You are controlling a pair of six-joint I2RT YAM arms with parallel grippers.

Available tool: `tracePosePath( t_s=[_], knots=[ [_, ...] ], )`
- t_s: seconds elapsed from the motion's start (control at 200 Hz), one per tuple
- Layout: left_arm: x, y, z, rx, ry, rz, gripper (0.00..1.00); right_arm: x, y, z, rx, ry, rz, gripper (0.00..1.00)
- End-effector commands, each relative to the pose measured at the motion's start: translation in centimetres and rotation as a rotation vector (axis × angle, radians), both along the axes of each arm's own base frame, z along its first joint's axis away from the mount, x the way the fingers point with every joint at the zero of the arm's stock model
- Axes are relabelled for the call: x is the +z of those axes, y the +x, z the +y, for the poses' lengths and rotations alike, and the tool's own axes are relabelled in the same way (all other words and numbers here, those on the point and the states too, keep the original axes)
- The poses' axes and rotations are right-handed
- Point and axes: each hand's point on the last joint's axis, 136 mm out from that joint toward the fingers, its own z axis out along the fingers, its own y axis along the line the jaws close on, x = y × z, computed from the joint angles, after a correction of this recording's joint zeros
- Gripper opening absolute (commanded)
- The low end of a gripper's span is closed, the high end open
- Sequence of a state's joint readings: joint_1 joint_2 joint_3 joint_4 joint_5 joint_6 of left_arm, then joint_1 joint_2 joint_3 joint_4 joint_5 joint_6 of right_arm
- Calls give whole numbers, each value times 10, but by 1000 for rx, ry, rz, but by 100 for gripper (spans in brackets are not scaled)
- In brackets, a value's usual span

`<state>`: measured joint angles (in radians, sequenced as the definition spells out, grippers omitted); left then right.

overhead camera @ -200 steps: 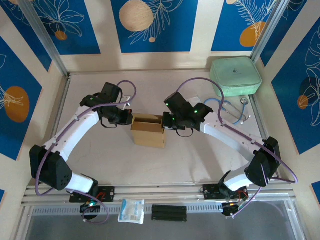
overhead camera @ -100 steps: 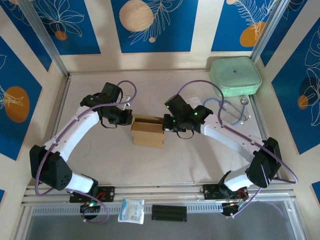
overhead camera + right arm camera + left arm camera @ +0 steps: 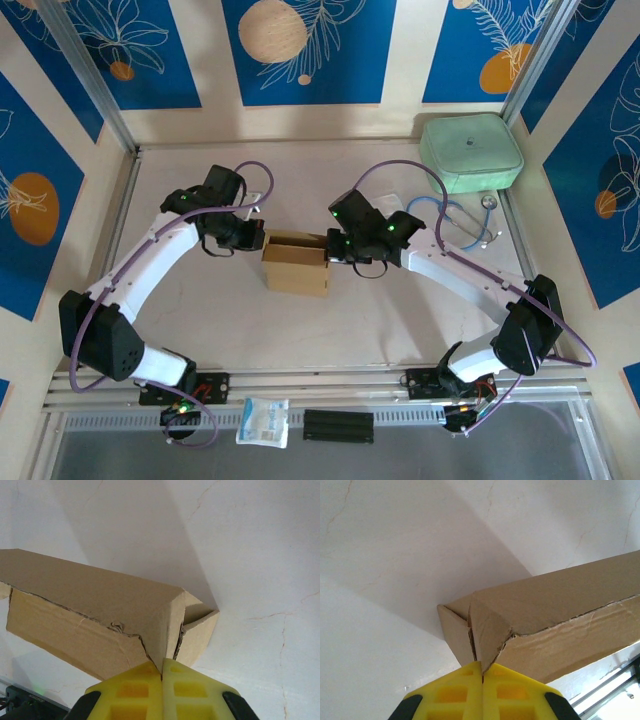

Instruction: Fold the paper box

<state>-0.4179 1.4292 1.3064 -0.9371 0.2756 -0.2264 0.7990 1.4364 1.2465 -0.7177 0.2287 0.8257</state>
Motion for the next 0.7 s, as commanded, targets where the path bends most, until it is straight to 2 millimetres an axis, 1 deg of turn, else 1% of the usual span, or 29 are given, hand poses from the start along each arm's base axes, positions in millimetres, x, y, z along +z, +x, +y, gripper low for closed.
tracePosePath(
  t_s=[0.0, 0.075, 0.195, 0.305, 0.425, 0.505, 0.585, 0.64, 0.695],
  knots=[
    [3, -12, -2, -36, 1, 20, 0, -10, -8, -6, 10, -50, 34, 5],
    [-4, -17, 1, -34, 16, 38, 0, -12, -8, -7, 10, -54, 38, 5],
    [-12, -29, 0, -46, 16, 77, 0, -15, -10, -8, 10, -63, 47, 5],
    [-19, -37, 3, -50, 36, 100, 0, -21, -12, -10, 9, -77, 58, 5],
    [-27, -43, 8, -47, 55, 120, 0, -28, -15, -12, 16, -96, 74, 5],
    [-32, -47, 7, -50, 52, 136, 0, -34, -19, -11, 29, -116, 84, 5],
    [-33, -46, 6, -48, 49, 130, 0, -41, -20, -12, 39, -146, 85, 5],
    [-28, -43, 5, -44, 39, 106, 8, -44, -20, -11, 47, -156, 87, 5],
    [-18, -38, 3, -42, 17, 64, 14, -44, -20, -10, 55, -164, 83, 5]
  ],
)
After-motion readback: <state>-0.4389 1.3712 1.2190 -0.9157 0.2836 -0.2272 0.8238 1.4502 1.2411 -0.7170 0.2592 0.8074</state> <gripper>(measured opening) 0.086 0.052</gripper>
